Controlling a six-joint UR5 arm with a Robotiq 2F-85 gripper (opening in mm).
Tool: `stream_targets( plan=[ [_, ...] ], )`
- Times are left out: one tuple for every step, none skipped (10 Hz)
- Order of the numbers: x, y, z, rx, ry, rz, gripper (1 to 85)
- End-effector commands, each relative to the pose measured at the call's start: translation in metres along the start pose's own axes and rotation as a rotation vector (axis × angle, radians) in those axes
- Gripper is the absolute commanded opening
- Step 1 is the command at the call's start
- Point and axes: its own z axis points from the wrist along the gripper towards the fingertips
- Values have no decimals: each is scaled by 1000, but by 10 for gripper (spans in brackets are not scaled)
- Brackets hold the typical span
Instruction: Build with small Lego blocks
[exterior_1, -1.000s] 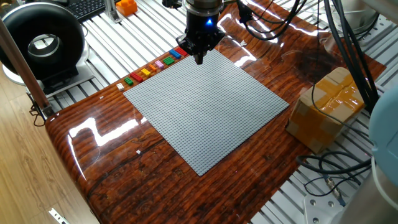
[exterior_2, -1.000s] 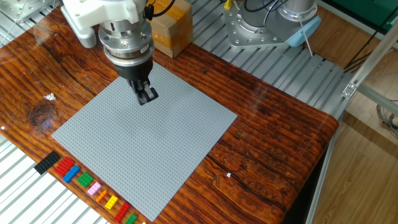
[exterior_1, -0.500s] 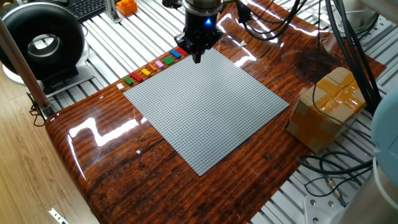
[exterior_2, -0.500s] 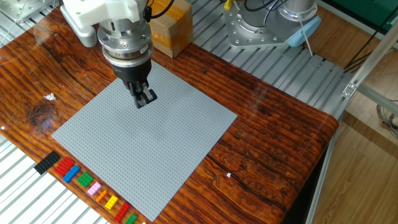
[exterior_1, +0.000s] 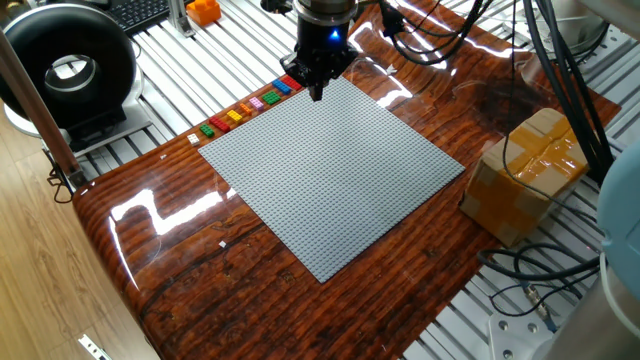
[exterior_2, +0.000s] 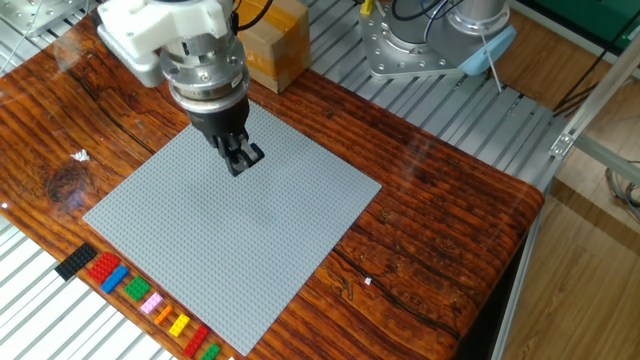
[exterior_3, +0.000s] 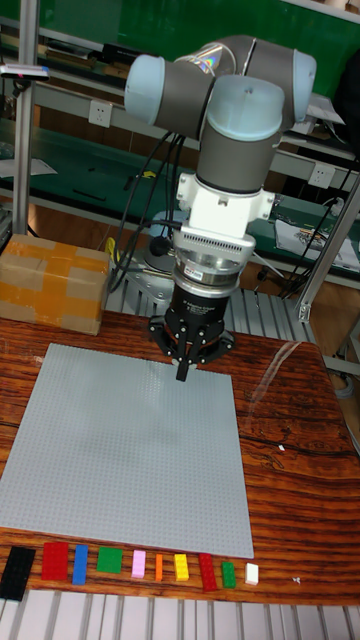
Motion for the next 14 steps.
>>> stream_targets(
  plan=[
    [-3,6,1,-6,17,-1,83],
    [-4,5,1,0,17,0,83],
    [-4,5,1,4,18,3,83],
    [-4,6,1,2,18,6,80],
    [-4,5,1,4,23,8,77],
    [-2,4,1,7,27,14,67],
    [0,2,0,14,26,23,60],
    [1,1,-2,23,19,40,30],
    [0,0,-2,27,17,49,10],
    [1,-3,-2,37,18,61,10],
    [-2,-5,-2,48,8,79,10],
    [-12,-6,-2,50,-31,93,10],
    [-17,-2,-2,30,-51,110,10],
    [-19,-2,-3,31,-61,117,10]
  ],
)
